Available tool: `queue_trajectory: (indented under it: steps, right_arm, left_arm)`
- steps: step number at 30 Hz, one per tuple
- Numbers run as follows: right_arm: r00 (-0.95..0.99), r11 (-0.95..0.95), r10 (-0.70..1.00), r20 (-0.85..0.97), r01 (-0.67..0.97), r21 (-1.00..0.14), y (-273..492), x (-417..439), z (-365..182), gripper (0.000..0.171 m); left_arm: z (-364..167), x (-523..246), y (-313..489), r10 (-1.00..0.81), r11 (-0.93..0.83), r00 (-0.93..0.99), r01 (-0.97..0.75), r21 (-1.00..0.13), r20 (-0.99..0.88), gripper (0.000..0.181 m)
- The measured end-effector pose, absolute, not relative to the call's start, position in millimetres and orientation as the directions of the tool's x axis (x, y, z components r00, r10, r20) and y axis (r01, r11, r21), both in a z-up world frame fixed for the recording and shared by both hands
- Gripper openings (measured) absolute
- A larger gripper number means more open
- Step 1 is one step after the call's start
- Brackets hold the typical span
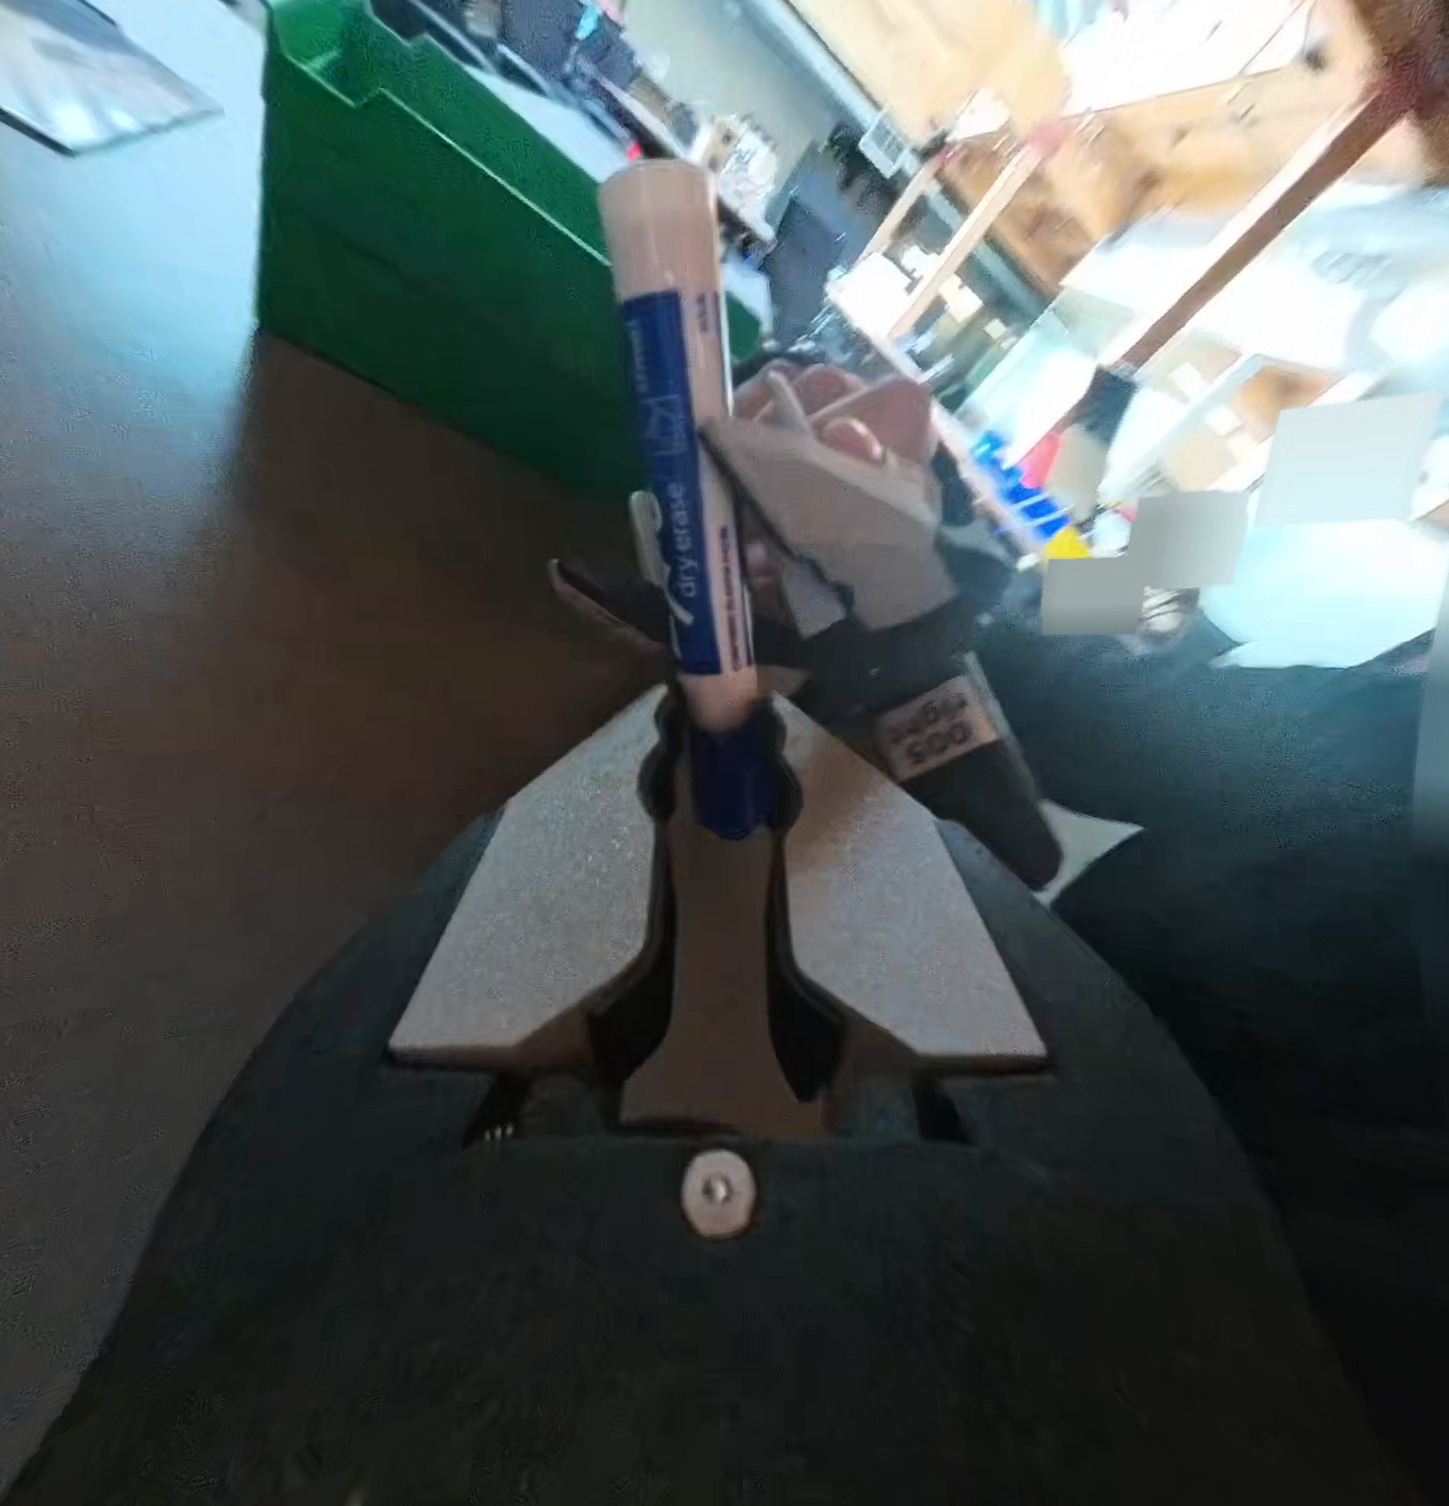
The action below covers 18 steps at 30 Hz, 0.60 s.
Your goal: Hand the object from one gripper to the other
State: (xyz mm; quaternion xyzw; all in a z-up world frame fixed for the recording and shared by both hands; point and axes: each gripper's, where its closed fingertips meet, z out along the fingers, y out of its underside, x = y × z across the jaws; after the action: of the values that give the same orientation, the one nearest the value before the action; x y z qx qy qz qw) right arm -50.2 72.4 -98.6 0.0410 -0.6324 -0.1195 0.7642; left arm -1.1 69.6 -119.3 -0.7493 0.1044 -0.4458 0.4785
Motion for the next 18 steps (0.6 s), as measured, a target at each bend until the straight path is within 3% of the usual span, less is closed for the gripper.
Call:
queue_trajectory:
  steps: [1, 5, 7, 9, 11, 13, 15, 17, 18]
  right_arm:
    - [0.163, 0.975, -0.202, 0.966, 0.124, 0.183, 74.0, -50.1, -99.8, 0.035]
    - [0.066, 0.989, -0.034, 0.997, 0.147, 0.024, 92.7, -49.8, -109.9, 0.068]
    - [0.023, 0.981, 0.011, 1.0, 0.194, -0.015, 104.9, -51.0, -115.1, 0.087]
    - [-0.03, 0.978, 0.031, 0.999, 0.205, -0.024, 108.1, -52.3, -125.8, 0.087]
    - [-0.039, 0.978, -0.031, 0.999, 0.206, 0.039, 106.0, -54.1, -131.4, 0.078]
    - [-0.059, 0.968, -0.108, 0.992, 0.221, 0.118, 105.9, -56.9, -139.2, 0.048]
    - [-0.083, 0.949, -0.139, 0.987, 0.272, 0.157, 112.4, -61.0, -146.2, 0.017]
    - [-0.093, 0.945, -0.067, 0.993, 0.312, 0.093, 119.2, -62.6, -147.5, 0.013]
    - [-0.095, 0.945, 0.044, 0.995, 0.327, -0.011, 122.9, -62.7, -147.6, 0.013]
  left_arm:
    - [-126.2, -6.6, 72.1, -0.57, -0.486, 0.679, 0.175, -0.856, 0.462, 0.016]
    - [-147.1, -52.2, 86.5, -0.375, -0.425, 0.927, -0.175, -0.888, -0.003, 0.015]
    - [-150.4, -72.1, 89.6, -0.299, -0.403, 0.905, -0.408, -0.819, -0.303, 0.015]
    - [-153.5, -79.7, 91.0, -0.268, -0.402, 0.82, -0.572, -0.715, -0.505, 0.014]
    - [-160.7, -79.1, 91.6, -0.282, -0.421, 0.739, -0.668, -0.614, -0.611, 0.014]
    - [-162.4, -73.5, 92.5, -0.298, -0.399, 0.628, -0.766, -0.504, -0.719, 0.015]
    - [-159.9, -59.5, 93.9, -0.308, -0.352, 0.57, -0.812, -0.465, -0.762, 0.014]
    - [-152.7, -54.7, 96.5, -0.265, -0.324, 0.564, -0.816, -0.479, -0.782, 0.014]
    - [-143.8, -52.8, 98.0, -0.219, -0.283, 0.582, -0.806, -0.52, -0.783, 0.017]
